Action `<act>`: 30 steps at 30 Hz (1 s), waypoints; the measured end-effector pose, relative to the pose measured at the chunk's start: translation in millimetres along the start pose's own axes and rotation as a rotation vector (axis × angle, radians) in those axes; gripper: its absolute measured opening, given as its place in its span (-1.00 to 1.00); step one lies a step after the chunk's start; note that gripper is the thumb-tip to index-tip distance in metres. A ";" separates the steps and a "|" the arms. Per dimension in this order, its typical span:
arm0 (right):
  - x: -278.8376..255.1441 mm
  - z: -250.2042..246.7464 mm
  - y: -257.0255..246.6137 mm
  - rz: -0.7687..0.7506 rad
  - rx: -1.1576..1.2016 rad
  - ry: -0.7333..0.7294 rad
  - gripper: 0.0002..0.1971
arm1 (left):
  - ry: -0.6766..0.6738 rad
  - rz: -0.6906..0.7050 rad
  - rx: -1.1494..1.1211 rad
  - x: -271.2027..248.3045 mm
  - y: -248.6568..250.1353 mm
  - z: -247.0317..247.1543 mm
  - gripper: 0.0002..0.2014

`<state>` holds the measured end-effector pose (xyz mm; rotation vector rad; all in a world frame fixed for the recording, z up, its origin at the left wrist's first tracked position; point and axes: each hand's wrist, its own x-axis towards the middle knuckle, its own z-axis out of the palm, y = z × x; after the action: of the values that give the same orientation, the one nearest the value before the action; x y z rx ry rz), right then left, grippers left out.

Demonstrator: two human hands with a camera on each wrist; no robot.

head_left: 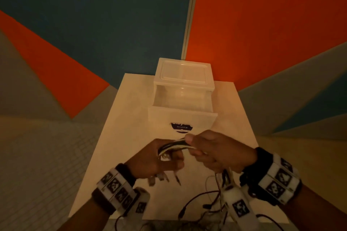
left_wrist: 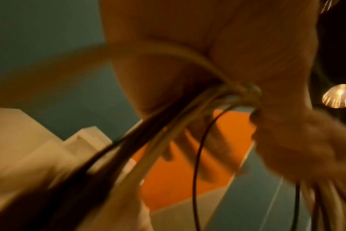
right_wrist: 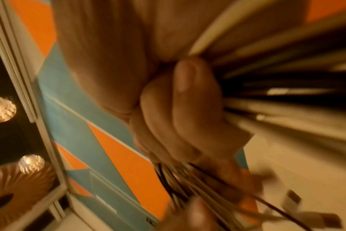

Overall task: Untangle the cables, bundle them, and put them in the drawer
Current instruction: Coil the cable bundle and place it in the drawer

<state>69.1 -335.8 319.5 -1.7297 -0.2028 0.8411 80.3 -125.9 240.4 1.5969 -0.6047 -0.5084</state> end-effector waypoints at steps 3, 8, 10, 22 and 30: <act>-8.3 -24.1 -11.1 -0.020 0.123 0.096 -0.51 | 0.060 -0.067 -0.254 -7.4 -15.4 -4.3 -0.70; -10.4 -48.2 -1.8 -0.027 0.333 0.098 -0.53 | -0.091 0.004 -0.637 -13.0 -7.2 6.4 -0.66; -5.4 -55.2 10.6 -0.056 0.474 0.022 -0.54 | -0.139 0.042 -0.791 -15.7 -0.4 13.4 -0.71; 35.8 -1.9 110.6 -0.390 0.850 -0.077 -0.62 | -0.099 -0.026 -1.219 17.0 95.0 10.3 -0.66; 30.6 20.2 122.4 -0.280 0.651 0.231 -0.50 | -0.030 -0.048 -1.340 57.2 89.8 -16.2 -0.69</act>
<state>44.5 -345.5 194.4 -1.1362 -0.0070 0.4264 126.3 -156.9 332.7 0.3260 -0.1283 -0.7439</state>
